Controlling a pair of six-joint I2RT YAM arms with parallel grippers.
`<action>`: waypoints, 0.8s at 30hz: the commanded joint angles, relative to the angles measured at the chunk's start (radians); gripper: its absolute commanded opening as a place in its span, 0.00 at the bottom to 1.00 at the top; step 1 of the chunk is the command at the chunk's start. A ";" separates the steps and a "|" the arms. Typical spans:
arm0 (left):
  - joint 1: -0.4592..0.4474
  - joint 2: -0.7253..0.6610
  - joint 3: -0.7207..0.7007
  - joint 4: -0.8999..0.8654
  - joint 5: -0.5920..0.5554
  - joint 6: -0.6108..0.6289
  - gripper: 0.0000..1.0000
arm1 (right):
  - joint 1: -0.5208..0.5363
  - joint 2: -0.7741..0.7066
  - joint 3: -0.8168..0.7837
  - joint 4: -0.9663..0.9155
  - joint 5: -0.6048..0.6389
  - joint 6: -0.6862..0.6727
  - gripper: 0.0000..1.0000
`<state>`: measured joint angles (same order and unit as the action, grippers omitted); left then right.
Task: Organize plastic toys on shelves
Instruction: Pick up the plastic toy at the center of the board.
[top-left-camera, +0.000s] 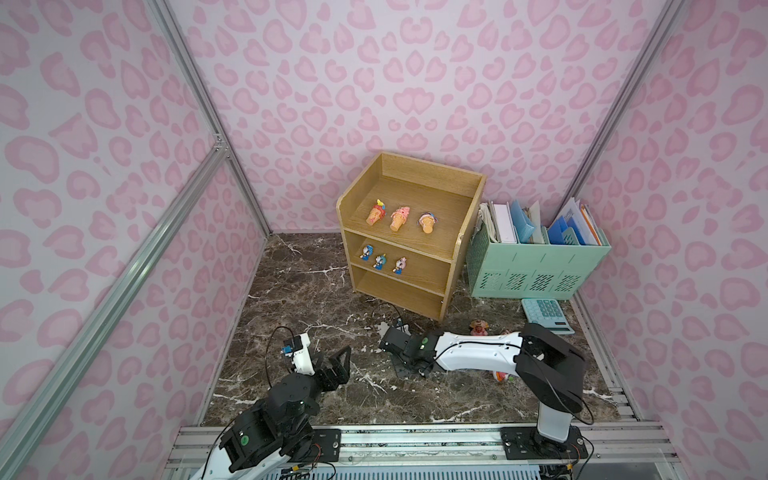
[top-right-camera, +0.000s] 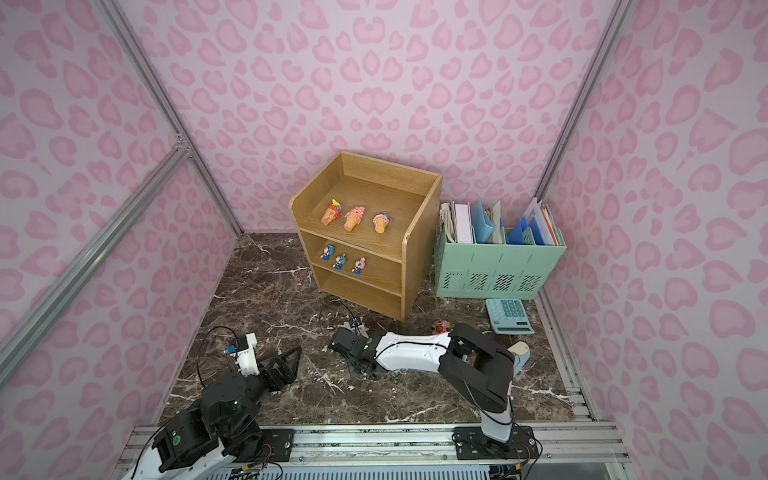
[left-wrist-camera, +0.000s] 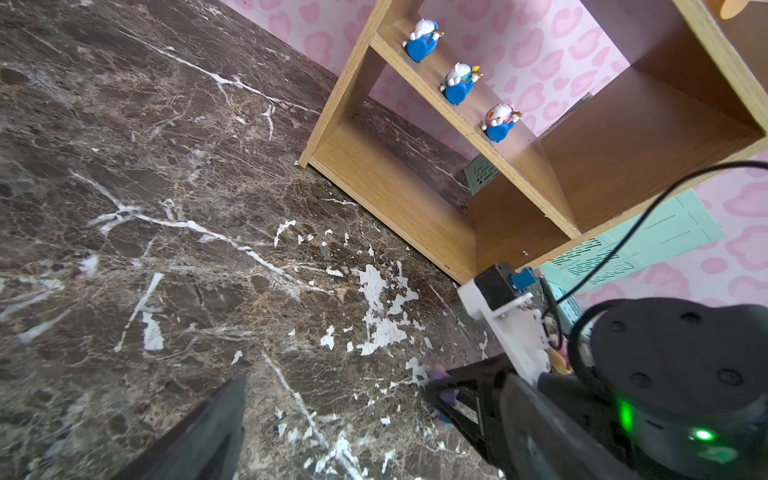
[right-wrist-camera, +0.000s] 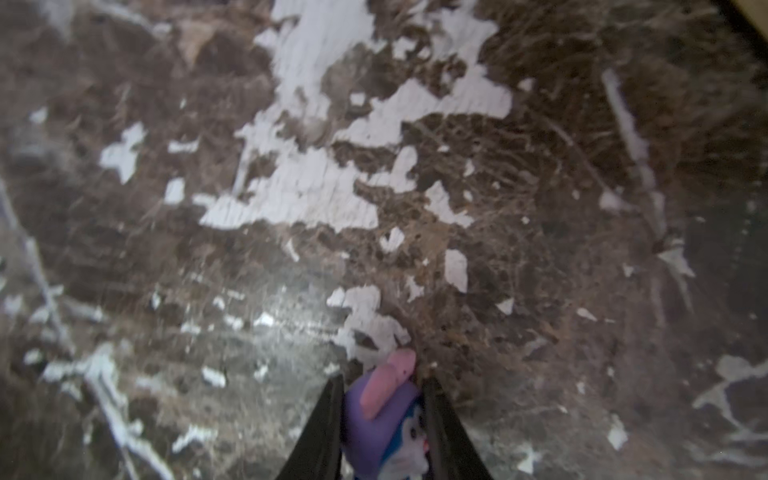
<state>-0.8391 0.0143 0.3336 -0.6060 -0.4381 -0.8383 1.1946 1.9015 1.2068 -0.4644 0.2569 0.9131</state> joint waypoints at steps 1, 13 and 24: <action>0.001 -0.002 0.029 -0.054 -0.017 0.001 0.98 | 0.010 0.057 0.073 -0.138 0.061 0.298 0.20; 0.001 -0.002 0.020 -0.044 0.027 0.026 0.98 | 0.032 -0.091 -0.002 0.072 0.019 0.283 0.54; 0.000 0.177 -0.149 0.412 0.365 -0.143 0.81 | 0.083 -0.528 -0.429 0.417 0.074 -0.159 0.49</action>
<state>-0.8391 0.1207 0.2073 -0.4091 -0.2077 -0.8955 1.2812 1.4727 0.9089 -0.2390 0.3454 1.0092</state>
